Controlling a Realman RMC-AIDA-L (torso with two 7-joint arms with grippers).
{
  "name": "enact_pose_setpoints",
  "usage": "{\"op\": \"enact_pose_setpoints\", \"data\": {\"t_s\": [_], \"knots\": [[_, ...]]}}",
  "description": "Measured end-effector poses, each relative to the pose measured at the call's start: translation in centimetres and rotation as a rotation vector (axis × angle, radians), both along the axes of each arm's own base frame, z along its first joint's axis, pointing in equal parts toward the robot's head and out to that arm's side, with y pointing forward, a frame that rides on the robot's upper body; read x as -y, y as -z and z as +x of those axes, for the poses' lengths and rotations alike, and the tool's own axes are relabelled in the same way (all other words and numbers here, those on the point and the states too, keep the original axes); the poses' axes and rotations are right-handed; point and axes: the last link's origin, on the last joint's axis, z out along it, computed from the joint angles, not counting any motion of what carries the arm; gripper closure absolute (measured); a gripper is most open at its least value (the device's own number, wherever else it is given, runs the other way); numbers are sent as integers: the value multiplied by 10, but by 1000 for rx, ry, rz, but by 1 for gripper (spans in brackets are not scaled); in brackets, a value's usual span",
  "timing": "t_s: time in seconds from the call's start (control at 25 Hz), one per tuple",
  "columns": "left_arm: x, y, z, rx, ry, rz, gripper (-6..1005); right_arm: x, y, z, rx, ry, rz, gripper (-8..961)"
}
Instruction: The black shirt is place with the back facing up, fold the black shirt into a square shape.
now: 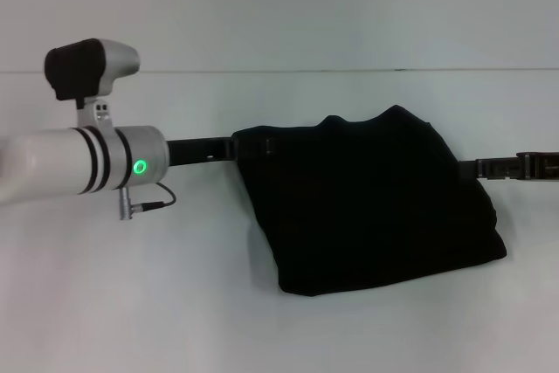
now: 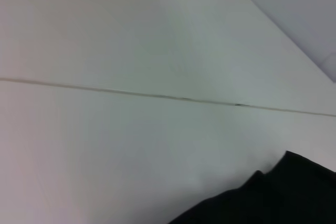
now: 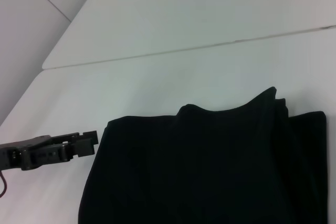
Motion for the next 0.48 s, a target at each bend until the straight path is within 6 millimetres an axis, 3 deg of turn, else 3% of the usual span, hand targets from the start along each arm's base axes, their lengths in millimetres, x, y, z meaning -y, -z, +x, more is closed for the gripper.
{"op": "enact_pose_setpoints", "data": {"t_s": [0.24, 0.48], "knots": [[-2, 9, 13, 6, 22, -25, 116, 0, 2, 0, 5, 0, -2, 157], [-6, 9, 12, -14, 12, -11, 116, 0, 2, 1, 10, -10, -1, 157]]}}
